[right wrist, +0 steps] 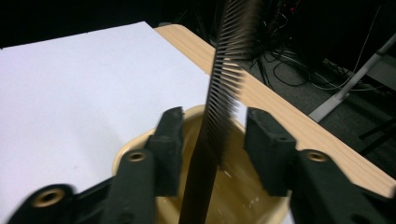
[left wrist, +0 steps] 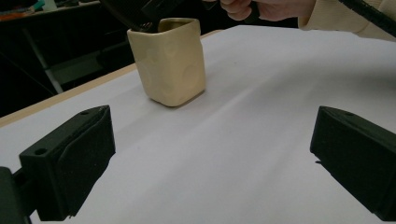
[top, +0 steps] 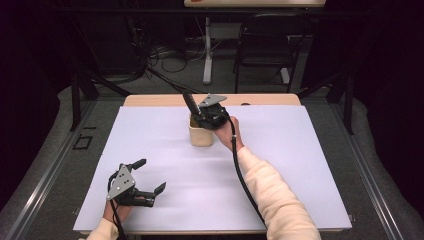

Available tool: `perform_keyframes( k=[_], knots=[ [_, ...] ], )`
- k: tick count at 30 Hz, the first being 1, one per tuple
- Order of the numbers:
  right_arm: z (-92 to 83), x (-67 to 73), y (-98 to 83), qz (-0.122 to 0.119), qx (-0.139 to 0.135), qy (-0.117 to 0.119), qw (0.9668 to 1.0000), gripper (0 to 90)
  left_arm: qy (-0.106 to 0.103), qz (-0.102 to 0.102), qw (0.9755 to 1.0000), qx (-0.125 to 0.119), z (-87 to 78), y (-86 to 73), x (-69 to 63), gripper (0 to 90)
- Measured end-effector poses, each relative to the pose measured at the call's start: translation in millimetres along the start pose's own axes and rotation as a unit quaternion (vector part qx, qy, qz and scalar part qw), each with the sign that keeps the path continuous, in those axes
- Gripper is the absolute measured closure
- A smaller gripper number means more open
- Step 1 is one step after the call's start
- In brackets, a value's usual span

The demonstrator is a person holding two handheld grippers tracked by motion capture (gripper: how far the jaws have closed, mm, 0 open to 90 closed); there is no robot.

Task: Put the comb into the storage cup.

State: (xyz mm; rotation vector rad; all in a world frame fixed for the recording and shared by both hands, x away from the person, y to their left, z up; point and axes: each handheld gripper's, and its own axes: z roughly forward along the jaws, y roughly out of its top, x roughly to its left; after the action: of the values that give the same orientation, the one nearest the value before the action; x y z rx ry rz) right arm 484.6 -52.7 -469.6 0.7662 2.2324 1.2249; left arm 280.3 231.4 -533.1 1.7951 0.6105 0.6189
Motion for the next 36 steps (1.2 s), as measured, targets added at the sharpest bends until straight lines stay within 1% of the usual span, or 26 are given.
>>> perform_keyframes(
  k=[3, 6, 7, 9, 11, 16, 21, 23, 26, 28, 35, 36],
  knots=[
    [-6.3, -3.3, -1.8, 0.009, 0.001, 0.006, 0.9999, 41.1, 0.001, -0.001, 1.0, 0.001, 0.2, 0.0, 0.0, 0.1],
    [-11.4, -6.6, -3.6, 0.014, 0.013, 0.018, 0.9996, 31.7, 0.001, 0.001, 1.0, 0.002, 0.8, 0.0, 0.1, 0.1],
    [-12.9, -7.5, -4.0, 0.016, 0.014, 0.017, 0.9996, 27.0, 0.003, -0.001, 1.0, 0.002, 1.3, 0.1, 0.0, 0.1],
    [-16.5, -9.3, -4.4, 0.021, 0.016, 0.027, 0.9993, 23.9, 0.004, -0.002, 1.0, 0.003, 2.5, 0.4, -0.5, 0.1],
    [-20.3, -10.7, -4.7, 0.025, 0.016, 0.032, 0.999, 18.4, 0.002, 0.0, 1.0, 0.004, 3.3, 0.8, -1.4, 0.1],
    [-30.1, -12.8, -5.1, 0.031, 0.016, 0.05, 0.9982, 11.3, 0.002, 0.0, 1.0, 0.003, 3.7, 0.6, -1.2, 0.1],
    [-37.4, -14.3, -7.0, 0.035, 0.029, 0.071, 0.9964, 3.5, -0.001, 0.002, 1.0, 0.004, 4.5, 0.6, -1.1, 0.1],
    [-40.2, -14.7, -8.3, 0.035, 0.038, 0.076, 0.9958, 2.9, 0.0, 0.001, 1.0, 0.003, 4.0, 0.3, -0.7, 0.1],
    [-44.6, -15.8, -9.4, 0.036, 0.046, 0.089, 0.9943, 0.6, 0.0, 0.0, 1.0, 0.004, 3.6, 0.1, -0.8, 0.1],
    [-48.3, -16.9, -10.3, 0.036, 0.05, 0.091, 0.9939, 0.0, -0.002, 0.003, 1.0, 0.003, 3.6, 0.5, -1.0, 0.1],
    [-62.9, -19.1, -15.4, 0.04, 0.051, 0.102, 0.9927, 0.0, -0.002, 0.004, 1.0, 0.002, 2.2, 0.2, -0.6, 0.1],
    [-64.8, -19.1, -16.1, 0.037, 0.051, 0.102, 0.9928, 0.0, -0.003, 0.003, 1.0, 0.002, 2.4, 0.2, -0.7, 0.1]
  ],
)
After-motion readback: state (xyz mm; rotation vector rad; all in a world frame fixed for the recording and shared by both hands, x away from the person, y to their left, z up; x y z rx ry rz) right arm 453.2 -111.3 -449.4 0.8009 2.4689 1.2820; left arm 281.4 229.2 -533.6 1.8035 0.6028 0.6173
